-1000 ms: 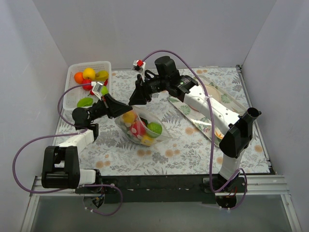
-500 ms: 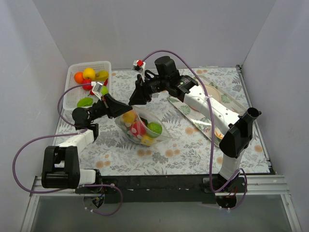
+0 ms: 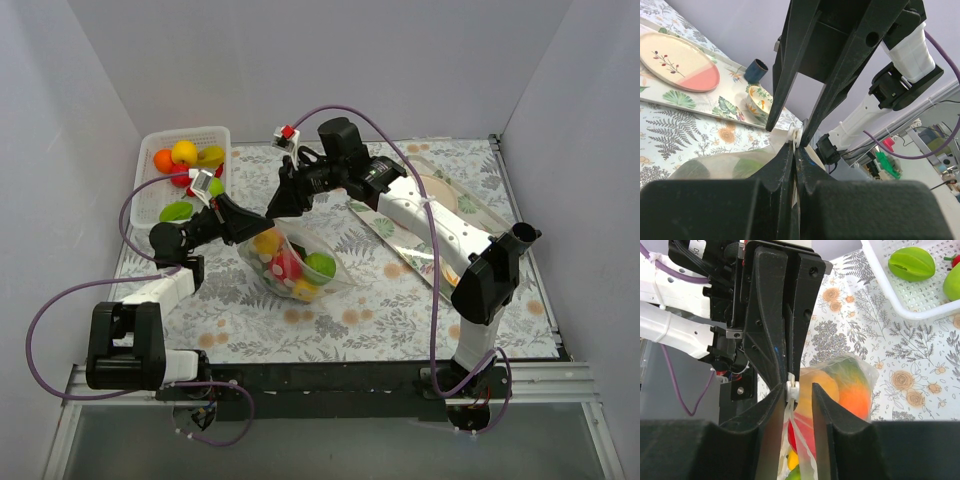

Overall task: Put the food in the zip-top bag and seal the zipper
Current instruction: Zip the zipper food storage bag at the center of the board.

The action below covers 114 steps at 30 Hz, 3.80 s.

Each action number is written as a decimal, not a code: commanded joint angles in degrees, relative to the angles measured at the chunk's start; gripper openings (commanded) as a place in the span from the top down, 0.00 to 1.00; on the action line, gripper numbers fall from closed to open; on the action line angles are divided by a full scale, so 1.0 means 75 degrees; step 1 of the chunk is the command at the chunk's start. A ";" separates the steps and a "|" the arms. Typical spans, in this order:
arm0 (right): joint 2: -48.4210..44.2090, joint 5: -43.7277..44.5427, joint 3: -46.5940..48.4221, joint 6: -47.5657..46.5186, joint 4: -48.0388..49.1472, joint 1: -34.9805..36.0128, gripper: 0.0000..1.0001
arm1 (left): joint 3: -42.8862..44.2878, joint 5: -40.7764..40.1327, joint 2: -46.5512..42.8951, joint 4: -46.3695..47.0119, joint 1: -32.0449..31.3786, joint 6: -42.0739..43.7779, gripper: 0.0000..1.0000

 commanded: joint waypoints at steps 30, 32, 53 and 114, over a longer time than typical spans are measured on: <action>-0.0416 -0.0039 -0.0026 0.0180 0.0608 -0.0081 0.99 | 0.0114 0.0019 -0.0069 0.1703 0.0015 0.0592 0.92; -0.0428 -0.0027 -0.0108 0.0226 0.0654 -0.0116 0.99 | 0.0114 0.0031 -0.0045 0.1738 0.0038 0.0557 0.92; -0.0697 0.0217 -0.0554 0.0286 0.0703 -0.0269 0.99 | 0.0067 -0.0320 0.0013 0.1598 0.0073 0.0568 1.00; -0.4400 0.2527 -0.5241 0.0695 -0.0423 0.0012 0.99 | 0.0794 -0.4891 -0.0573 -0.4555 0.0073 0.3229 1.00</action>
